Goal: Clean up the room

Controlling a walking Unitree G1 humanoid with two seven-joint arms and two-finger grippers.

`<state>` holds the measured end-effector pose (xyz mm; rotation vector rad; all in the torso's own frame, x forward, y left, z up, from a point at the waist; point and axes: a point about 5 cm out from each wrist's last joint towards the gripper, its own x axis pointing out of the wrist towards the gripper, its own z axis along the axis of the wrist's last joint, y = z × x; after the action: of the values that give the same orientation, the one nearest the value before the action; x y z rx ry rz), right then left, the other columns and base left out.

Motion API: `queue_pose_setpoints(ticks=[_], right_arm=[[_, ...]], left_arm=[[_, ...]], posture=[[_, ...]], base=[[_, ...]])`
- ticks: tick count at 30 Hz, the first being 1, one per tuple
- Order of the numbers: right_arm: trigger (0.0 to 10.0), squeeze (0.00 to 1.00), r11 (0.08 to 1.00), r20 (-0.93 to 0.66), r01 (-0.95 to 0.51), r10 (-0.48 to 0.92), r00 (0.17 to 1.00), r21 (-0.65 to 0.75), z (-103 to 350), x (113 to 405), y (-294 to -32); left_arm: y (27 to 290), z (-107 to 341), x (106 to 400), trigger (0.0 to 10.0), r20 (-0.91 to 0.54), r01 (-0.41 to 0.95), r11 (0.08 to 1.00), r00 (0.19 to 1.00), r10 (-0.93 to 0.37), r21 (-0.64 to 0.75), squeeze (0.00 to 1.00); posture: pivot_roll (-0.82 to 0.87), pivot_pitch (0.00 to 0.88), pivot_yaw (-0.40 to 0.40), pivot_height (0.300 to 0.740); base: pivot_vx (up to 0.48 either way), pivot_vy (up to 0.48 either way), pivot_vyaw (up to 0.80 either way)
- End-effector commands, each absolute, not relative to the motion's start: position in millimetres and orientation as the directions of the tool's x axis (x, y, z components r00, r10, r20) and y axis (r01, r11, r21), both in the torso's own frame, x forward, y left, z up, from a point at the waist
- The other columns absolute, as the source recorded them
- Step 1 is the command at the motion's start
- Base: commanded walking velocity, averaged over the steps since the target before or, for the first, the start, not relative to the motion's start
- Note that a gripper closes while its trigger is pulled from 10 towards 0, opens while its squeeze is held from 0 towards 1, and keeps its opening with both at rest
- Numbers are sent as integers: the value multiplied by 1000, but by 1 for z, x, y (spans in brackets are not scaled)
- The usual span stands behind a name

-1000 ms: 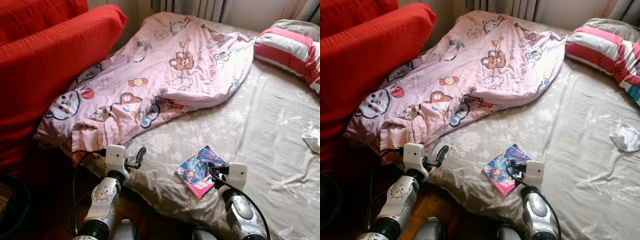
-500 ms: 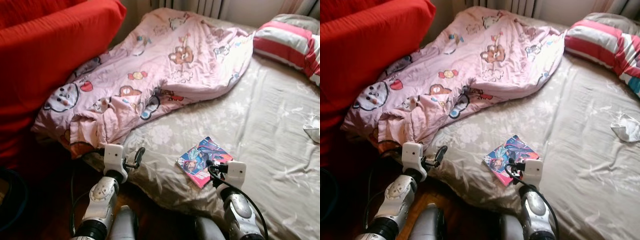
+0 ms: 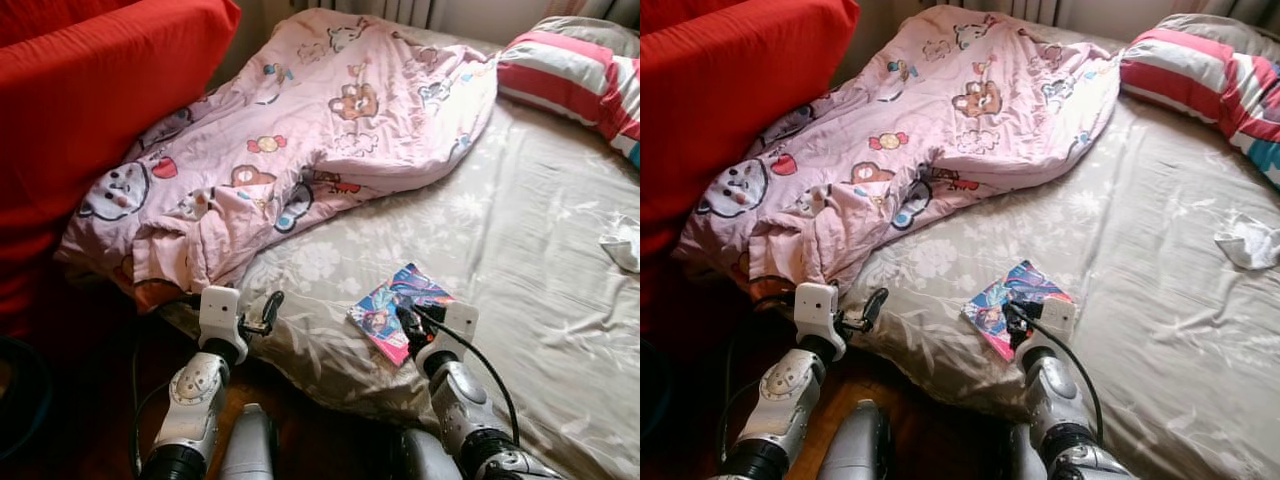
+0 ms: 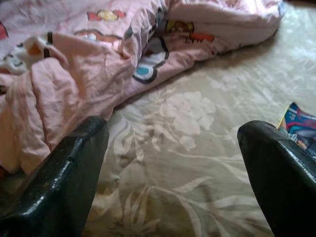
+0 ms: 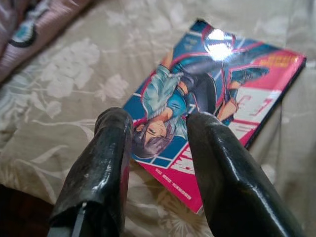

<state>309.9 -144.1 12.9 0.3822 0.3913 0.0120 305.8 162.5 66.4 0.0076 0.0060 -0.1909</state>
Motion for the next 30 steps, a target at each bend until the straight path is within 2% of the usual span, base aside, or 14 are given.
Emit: queue_pose_setpoints(ticks=[1,5,7,11,20,30], right_arm=[[10000,0,950,-380,36,90,920,311,12,310,-141],[10000,0,985,-366,-54,112,924,166,17,313,-137],[10000,0,986,-353,-77,126,927,149,17,312,-135],[10000,0,984,-336,-77,128,933,161,14,306,-139],[10000,0,982,-347,-41,104,932,184,5,296,-146],[10000,0,968,-334,-16,102,937,250,7,299,-145]], left_arm=[[163,65,302,10000,-20,196,981,981,-195,15,0],[164,66,302,10000,-20,191,982,982,-190,15,0],[163,66,303,10000,-20,190,982,982,-189,14,0],[161,67,303,10000,-18,189,982,982,-189,10,0],[163,66,299,10000,-25,182,983,983,-182,10,0],[165,66,296,10000,-27,174,985,984,-174,11,0]], posture=[[170,248,23,643],[166,254,21,638],[162,256,19,628],[163,257,17,599],[157,272,14,599],[169,283,14,599]], base=[[0,0,0],[0,0,0],[0,0,0],[0,0,0],[0,0,0],[0,0,0]])
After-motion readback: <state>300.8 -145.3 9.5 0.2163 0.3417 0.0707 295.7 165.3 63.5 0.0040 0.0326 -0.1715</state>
